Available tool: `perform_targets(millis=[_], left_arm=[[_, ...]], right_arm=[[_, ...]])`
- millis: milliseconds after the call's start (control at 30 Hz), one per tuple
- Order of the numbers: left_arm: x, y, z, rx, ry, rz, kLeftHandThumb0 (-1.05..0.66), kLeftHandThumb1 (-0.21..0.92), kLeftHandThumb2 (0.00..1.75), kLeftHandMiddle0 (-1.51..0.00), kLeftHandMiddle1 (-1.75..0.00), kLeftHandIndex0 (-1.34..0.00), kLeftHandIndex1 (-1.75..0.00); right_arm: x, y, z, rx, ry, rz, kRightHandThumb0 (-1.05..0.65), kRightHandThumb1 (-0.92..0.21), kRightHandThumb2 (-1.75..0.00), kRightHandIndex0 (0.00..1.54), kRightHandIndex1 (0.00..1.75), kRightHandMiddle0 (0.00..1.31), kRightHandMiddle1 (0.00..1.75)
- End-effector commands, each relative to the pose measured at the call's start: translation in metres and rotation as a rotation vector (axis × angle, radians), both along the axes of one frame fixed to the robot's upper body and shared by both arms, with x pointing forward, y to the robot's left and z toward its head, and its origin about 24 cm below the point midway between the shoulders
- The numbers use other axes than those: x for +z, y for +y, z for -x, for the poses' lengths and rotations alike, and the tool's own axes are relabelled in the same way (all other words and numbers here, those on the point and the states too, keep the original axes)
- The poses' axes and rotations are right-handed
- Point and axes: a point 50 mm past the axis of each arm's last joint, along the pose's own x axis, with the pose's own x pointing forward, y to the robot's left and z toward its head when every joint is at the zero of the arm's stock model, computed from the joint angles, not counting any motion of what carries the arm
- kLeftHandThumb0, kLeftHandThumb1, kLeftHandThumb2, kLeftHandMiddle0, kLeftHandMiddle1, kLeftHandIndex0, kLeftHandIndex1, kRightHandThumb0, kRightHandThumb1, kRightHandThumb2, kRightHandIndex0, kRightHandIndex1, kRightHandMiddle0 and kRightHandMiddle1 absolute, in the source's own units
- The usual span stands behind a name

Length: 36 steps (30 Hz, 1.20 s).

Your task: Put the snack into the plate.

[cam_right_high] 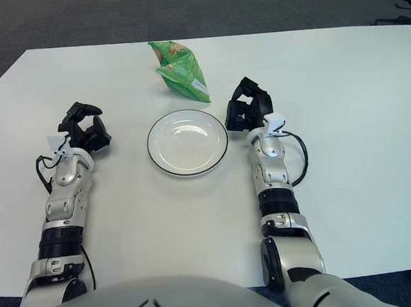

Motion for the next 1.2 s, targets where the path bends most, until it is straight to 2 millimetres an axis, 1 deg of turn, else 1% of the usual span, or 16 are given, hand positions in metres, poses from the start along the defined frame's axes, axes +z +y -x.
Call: perform_targets(millis=[0,467,633,733,933,1167], left_arm=[[-0.043,-0.002,0.025,0.037,0.167,0.046,-0.49,0.31,1.33,-1.33,-1.75,-0.62,-1.75],[-0.045,-0.003,0.024,0.027,0.160,0.055,-0.48,0.31,1.33,-1.34,-1.75,-0.62,-1.75],[-0.043,-0.002,0.023,0.031,0.147,0.054,-0.48,0.31,1.32,-1.34,-1.75,-0.62,-1.75],[-0.043,-0.001,0.024,0.035,0.148,0.052,-0.48,0.31,1.32,-1.34,-1.75,-0.62,-1.75],[-0.042,0.000,0.023,0.030,0.149,0.032,-0.49,0.30,1.34,-1.35,-1.75,-0.63,-1.75],[-0.042,-0.001,0.022,0.026,0.153,0.017,-0.49,0.29,1.35,-1.36,-1.75,-0.63,-1.75]], right_arm=[[-0.042,-0.007,0.022,-0.032,0.150,-0.023,-0.55,-0.16,-1.51,1.33,1.75,0.75,1.75],[-0.045,-0.010,0.021,-0.045,0.177,-0.025,-0.54,-0.16,-1.50,1.33,1.75,0.74,1.75],[-0.043,-0.011,0.018,-0.058,0.201,-0.048,-0.54,-0.17,-1.49,1.33,1.75,0.73,1.75],[-0.033,-0.011,0.012,-0.072,0.196,-0.062,-0.53,-0.19,-1.47,1.33,1.75,0.72,1.75],[0.003,-0.009,-0.001,-0.084,0.163,-0.054,-0.52,-0.21,-1.45,1.32,1.75,0.70,1.75],[0.026,-0.013,-0.011,-0.082,0.136,-0.017,-0.52,-0.22,-1.43,1.32,1.75,0.69,1.75]])
